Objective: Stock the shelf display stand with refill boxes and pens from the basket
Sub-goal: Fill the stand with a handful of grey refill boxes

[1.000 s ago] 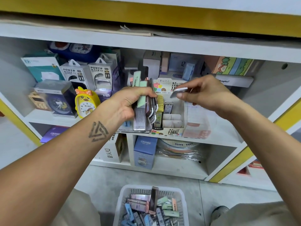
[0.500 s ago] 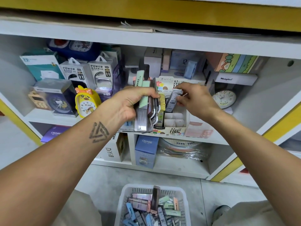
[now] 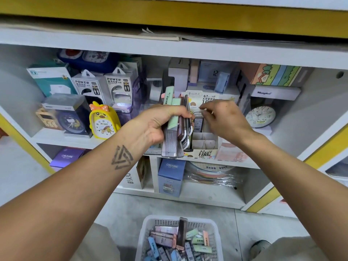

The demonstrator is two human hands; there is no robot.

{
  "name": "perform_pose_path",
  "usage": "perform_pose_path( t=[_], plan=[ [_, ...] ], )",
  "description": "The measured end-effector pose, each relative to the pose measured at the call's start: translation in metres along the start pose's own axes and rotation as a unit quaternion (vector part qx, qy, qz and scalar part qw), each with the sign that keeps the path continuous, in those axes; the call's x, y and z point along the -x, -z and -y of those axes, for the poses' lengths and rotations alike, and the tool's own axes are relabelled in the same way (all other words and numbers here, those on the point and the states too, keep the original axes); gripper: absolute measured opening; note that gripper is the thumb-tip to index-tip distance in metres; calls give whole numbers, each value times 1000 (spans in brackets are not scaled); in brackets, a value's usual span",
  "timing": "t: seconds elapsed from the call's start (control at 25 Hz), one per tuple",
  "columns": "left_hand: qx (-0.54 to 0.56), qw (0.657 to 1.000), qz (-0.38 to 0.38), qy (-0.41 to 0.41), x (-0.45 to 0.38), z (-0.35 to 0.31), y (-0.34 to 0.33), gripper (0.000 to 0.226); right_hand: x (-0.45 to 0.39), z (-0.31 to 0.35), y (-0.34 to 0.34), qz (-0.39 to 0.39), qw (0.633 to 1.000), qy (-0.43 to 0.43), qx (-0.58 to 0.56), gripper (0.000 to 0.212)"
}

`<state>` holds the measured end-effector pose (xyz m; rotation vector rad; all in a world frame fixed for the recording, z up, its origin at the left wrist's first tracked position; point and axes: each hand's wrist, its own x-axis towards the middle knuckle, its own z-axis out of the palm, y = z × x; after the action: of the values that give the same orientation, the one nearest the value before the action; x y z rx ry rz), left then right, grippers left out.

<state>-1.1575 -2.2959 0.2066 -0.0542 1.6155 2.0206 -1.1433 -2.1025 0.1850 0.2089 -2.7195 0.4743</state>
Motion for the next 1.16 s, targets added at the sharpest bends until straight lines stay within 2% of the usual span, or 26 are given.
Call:
perform_pose_path(
  t=[0.04,0.12,0.16,0.28,0.48,0.6,0.68,0.76,0.8,0.96,1.04,1.16],
  plan=[
    [1,1000,0,-1,0,0,-1,16,-1,4,5,2,989,-60,-135,16],
    [6,1000,0,-1,-2,0,-1,21,1,12,15,85,901,-140,-401,15],
    [9,1000,0,-2,-2,0,-2,21,4,15,18,122,876,-132,-448,25],
    [10,1000,6,-8,-1,1,-6,16,11,22,18,169,871,-77,-454,56],
    [24,1000,16,6,-1,1,-7,18,14,10,27,174,831,-111,-516,55],
    [17,1000,7,3,0,-1,-7,16,15,8,29,132,860,-110,-481,33],
    [14,1000,-4,9,0,-1,-6,14,14,8,31,102,859,-118,-487,24],
    [17,1000,-14,14,-1,-2,-4,13,12,4,38,95,843,-131,-514,38],
    [18,1000,-16,16,-1,-3,-2,10,12,0,42,95,849,-125,-505,47],
    [11,1000,-12,15,-1,-4,0,5,15,-4,49,80,918,-89,-378,53],
    [10,1000,-12,19,-1,-3,1,5,14,-1,48,53,936,-84,-336,42],
    [7,1000,-8,23,-1,-2,0,7,13,3,44,-8,945,-79,-317,18]
  ],
)
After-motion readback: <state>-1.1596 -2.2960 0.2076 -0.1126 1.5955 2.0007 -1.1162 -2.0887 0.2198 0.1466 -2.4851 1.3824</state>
